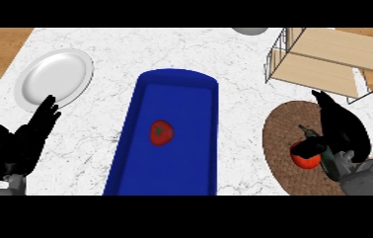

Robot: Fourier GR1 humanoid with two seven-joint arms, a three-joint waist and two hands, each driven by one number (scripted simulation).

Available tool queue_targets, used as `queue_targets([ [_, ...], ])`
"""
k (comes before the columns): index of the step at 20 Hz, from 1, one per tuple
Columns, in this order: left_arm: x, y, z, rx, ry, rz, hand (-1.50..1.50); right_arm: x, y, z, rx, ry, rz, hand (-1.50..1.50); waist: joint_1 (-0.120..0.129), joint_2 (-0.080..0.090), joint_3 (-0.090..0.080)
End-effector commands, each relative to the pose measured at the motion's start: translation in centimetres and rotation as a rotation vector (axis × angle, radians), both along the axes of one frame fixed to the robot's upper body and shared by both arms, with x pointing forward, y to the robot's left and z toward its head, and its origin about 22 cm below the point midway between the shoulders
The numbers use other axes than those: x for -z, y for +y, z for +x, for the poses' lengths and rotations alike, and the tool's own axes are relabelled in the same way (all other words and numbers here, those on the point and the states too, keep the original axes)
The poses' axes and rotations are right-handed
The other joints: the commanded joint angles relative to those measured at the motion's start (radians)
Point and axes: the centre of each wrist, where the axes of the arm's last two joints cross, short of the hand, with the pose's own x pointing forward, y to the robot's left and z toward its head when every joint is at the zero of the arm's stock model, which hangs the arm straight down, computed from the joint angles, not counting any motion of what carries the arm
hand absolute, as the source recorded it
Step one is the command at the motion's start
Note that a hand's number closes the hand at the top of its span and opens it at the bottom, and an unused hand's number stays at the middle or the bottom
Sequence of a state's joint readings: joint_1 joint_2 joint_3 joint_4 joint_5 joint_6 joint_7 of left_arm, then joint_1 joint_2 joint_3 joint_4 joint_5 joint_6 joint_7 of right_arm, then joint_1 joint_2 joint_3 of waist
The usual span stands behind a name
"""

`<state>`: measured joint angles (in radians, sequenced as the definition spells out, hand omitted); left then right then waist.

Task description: Pick the eggplant from the placemat and place it in the tiered shelf

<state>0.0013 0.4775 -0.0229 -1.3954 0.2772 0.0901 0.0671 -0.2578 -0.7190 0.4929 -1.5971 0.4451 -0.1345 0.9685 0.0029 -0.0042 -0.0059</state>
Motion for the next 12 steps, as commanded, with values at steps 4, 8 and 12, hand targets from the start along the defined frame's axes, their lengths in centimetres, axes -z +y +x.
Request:
queue_targets([
  [4, 0.2, -0.1, 0.4, 0.002, -0.006, 0.007, 0.00, -1.4, 1.2, 0.6, -0.061, 0.436, -0.201, -1.50, 0.014, 0.007, 0.002],
  [8, 1.3, -0.7, 0.0, -0.010, -0.014, -0.014, 0.00, -3.0, 0.9, 1.0, -0.095, 0.503, -0.251, -1.50, 0.002, 0.005, 0.003],
  [12, 1.4, -1.7, 0.4, 0.013, -0.001, -0.022, 0.00, -2.3, 1.1, 2.7, -0.075, 0.532, -0.270, -1.50, 0.010, 0.007, 0.005],
])
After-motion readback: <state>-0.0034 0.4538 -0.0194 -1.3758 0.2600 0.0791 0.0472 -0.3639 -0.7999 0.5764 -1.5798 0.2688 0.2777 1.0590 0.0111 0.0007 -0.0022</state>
